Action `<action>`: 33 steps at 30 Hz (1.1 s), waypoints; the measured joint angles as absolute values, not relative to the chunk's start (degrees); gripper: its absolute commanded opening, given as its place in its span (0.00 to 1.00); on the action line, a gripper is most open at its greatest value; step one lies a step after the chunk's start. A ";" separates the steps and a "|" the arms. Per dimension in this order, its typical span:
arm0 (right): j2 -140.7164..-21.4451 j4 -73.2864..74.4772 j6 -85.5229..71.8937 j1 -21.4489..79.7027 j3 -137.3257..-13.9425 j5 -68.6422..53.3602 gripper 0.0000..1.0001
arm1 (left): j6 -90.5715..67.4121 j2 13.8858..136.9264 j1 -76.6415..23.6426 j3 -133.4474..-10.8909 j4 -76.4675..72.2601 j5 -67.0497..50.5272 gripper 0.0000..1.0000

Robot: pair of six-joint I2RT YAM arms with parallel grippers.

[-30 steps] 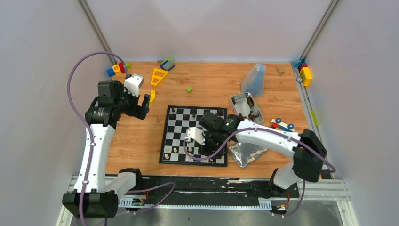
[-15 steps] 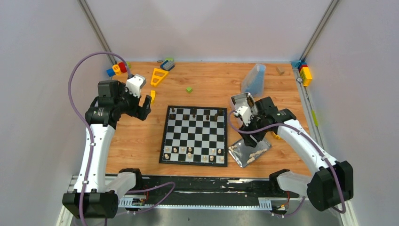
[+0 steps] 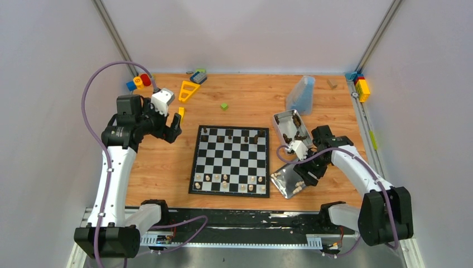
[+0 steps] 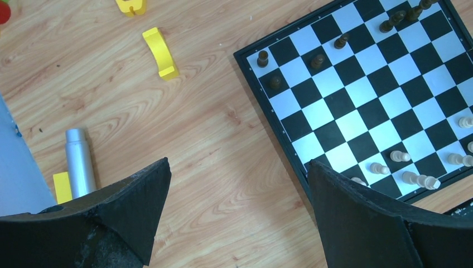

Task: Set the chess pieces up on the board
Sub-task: Pick up the chess piece from the storage box.

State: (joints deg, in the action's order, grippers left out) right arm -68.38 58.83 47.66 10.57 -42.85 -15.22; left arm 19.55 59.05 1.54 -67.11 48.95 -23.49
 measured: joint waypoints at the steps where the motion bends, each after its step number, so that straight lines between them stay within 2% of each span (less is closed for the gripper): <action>1: -68.75 58.61 48.03 10.57 -42.59 -15.00 0.65 | 19.51 59.16 1.54 -67.11 48.93 -23.55 1.00; 8: -71.55 55.55 49.67 10.57 -41.08 -13.78 0.63 | 19.40 59.44 1.54 -66.78 48.62 -23.75 1.00; 20: -75.37 51.51 49.89 10.57 -39.77 -13.72 0.48 | 19.42 59.59 1.54 -66.70 48.62 -23.68 1.00; 27: -76.05 50.48 50.02 10.57 -39.66 -13.58 0.27 | 19.53 60.14 1.54 -66.70 48.60 -23.70 1.00; 33: -78.41 50.26 49.67 10.55 -41.15 -14.02 0.13 | 20.43 60.66 1.54 -66.17 47.77 -26.09 1.00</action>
State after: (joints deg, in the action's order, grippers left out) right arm -78.41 50.26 49.67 10.55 -41.15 -14.02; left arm 20.43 60.66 1.54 -66.17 47.77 -26.09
